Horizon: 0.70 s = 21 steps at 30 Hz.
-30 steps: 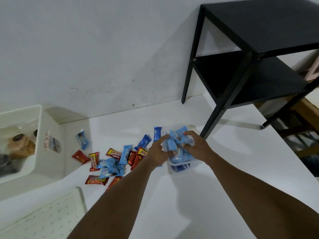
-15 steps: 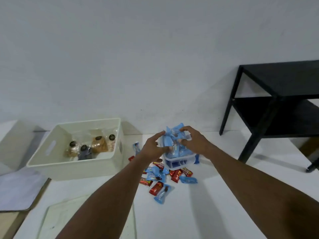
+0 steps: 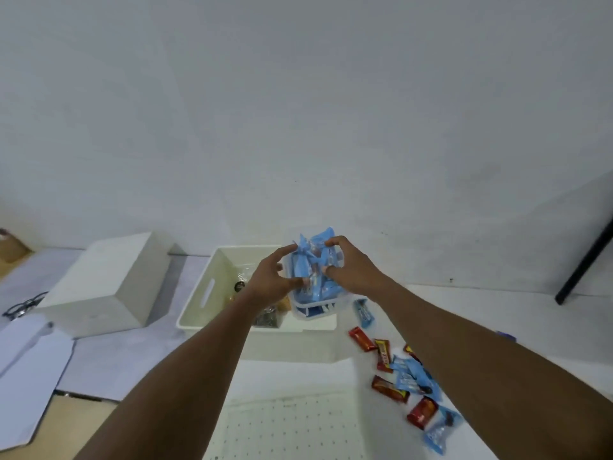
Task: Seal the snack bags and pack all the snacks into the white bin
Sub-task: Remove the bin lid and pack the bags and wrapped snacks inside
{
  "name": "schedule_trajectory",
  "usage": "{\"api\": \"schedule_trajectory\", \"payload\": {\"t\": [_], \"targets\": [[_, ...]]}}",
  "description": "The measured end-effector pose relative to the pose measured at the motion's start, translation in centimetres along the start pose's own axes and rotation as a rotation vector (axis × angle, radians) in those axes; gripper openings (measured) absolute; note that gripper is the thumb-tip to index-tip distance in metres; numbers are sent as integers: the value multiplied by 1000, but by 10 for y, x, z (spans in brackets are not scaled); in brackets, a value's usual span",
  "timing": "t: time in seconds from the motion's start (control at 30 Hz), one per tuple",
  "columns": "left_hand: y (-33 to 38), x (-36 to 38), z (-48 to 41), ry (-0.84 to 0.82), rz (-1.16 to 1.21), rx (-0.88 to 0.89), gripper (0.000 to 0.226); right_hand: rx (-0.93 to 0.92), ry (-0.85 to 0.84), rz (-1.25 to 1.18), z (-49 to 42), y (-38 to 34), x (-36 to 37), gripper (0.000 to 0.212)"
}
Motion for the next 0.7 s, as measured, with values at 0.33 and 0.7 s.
{"api": "schedule_trajectory", "payload": {"t": [0.33, 0.7], "targets": [[-90, -1, -106, -211, -53, -118, 82, 267, -1, 50, -39, 76, 97, 51], [-148, 20, -128, -353, -134, -162, 81, 505, -95, 161, -32, 114, 145, 59]]}}
Point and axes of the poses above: each hand's wrist, its own z-axis away from the middle knuckle, its own x-axis out of the palm, y = z × x, the point moved 4 cm from there along -z, towards the middle knuckle, and after that the axes turned 15 degrees about -x, right-handed, at the moved point
